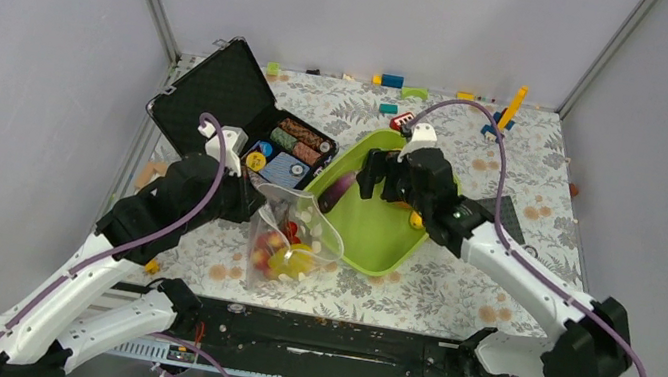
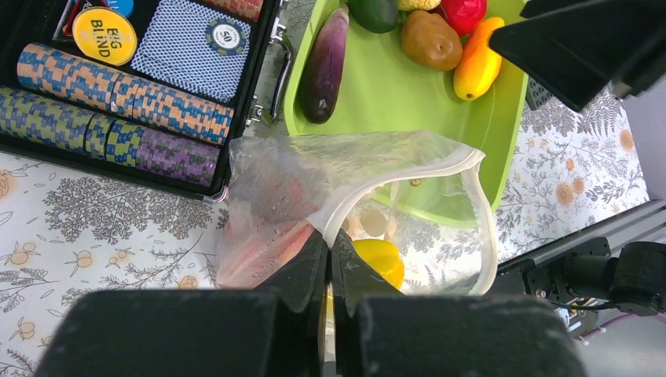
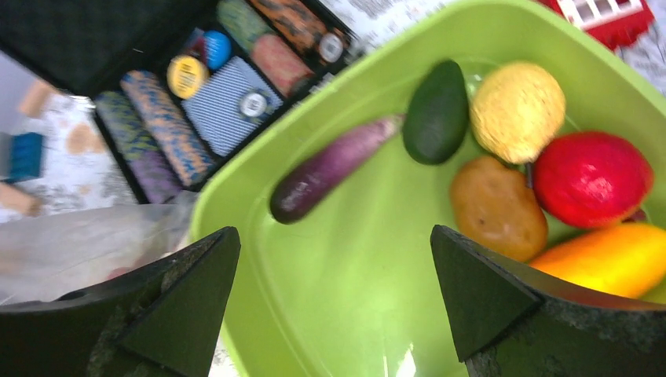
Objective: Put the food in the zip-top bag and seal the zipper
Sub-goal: Pick up the fake vegetable from the bin.
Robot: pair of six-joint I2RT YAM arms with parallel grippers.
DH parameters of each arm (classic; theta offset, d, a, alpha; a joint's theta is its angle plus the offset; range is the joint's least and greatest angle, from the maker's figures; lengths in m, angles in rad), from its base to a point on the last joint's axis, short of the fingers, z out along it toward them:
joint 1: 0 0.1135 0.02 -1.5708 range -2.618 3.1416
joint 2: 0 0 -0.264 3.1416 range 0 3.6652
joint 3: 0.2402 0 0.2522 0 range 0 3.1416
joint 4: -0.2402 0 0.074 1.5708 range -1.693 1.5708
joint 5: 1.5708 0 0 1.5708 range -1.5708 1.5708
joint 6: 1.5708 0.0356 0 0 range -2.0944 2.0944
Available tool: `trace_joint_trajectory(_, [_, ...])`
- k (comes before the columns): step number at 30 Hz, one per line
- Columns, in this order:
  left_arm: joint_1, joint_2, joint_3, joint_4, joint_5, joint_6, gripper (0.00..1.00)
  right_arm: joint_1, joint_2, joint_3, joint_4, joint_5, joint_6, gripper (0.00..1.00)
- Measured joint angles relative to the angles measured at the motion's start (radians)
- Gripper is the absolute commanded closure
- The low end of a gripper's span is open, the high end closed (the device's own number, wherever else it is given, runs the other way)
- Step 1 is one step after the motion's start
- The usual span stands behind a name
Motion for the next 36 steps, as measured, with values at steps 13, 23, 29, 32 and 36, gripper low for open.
trace_joint_trajectory(13, [0.012,-0.006,-0.029,0.029,0.011,0.008,1.0,-0.122,0.356,0.233,-0.264,0.081,-0.026,0.02])
trace_joint_trajectory(23, [0.039,-0.006,-0.029,0.031,0.036,0.011,1.0,-0.165,0.542,0.332,-0.322,0.118,-0.072,0.02])
trace_joint_trajectory(29, [0.053,0.003,-0.03,0.036,0.055,0.015,1.0,-0.169,0.592,0.348,-0.345,0.115,-0.071,0.02])
trace_joint_trajectory(32, [0.058,0.01,-0.031,0.042,0.064,0.015,1.0,-0.169,0.618,0.357,-0.361,0.114,-0.071,0.03])
trace_joint_trajectory(36, [0.071,0.02,-0.031,0.046,0.077,0.015,1.0,-0.169,0.64,0.357,-0.371,0.106,-0.068,0.06])
